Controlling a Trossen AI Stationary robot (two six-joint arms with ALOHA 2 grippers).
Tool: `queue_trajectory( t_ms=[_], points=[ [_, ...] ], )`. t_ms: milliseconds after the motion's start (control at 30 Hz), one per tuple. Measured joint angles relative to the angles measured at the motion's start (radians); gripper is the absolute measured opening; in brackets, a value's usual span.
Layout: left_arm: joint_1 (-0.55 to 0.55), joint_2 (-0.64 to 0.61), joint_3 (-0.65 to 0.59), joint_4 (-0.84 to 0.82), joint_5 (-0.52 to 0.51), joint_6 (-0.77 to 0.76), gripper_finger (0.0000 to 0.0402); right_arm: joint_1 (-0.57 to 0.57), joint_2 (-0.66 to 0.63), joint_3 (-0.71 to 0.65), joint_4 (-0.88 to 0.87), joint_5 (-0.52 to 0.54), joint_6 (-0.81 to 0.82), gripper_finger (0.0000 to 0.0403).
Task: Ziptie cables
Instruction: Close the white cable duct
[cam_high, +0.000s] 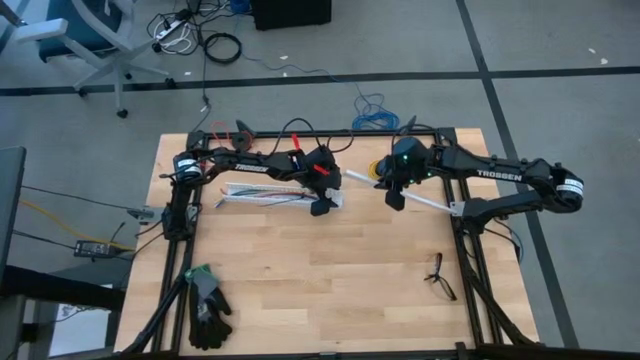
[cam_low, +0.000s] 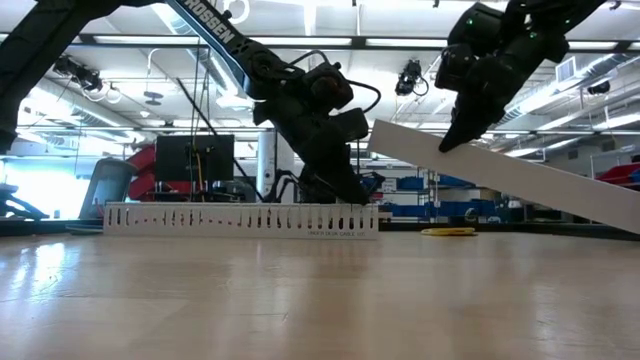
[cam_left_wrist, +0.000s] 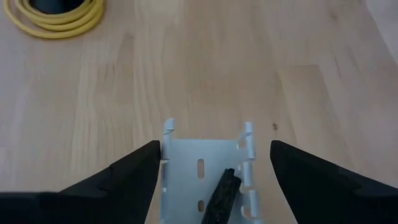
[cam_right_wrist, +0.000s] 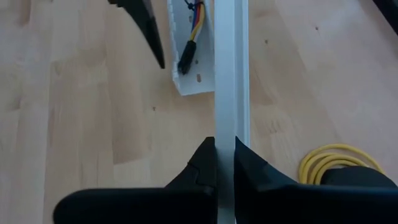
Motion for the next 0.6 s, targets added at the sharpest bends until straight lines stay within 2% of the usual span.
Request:
queue_trajectory(
  t_ms=[267, 433, 600],
  points=[
    [-0.019, 0.0, -0.042, 0.099, 0.015, -0.001, 0.0314, -0.029, 0.0, -0.001, 0.008, -0.008, -0.003, 0.0011],
    [-0.037, -0.001, -0.112, 0.226, -0.054, 0.001, 0.0314, -0.031, 0.0, -0.002, 0.008, -0.009, -0.004, 0.0011],
    [-0.04, -0.002, -0.17, 0.311, -0.08, 0.002, 0.0314, -0.031, 0.0, -0.002, 0.008, -0.03, -0.005, 0.0011]
  ],
)
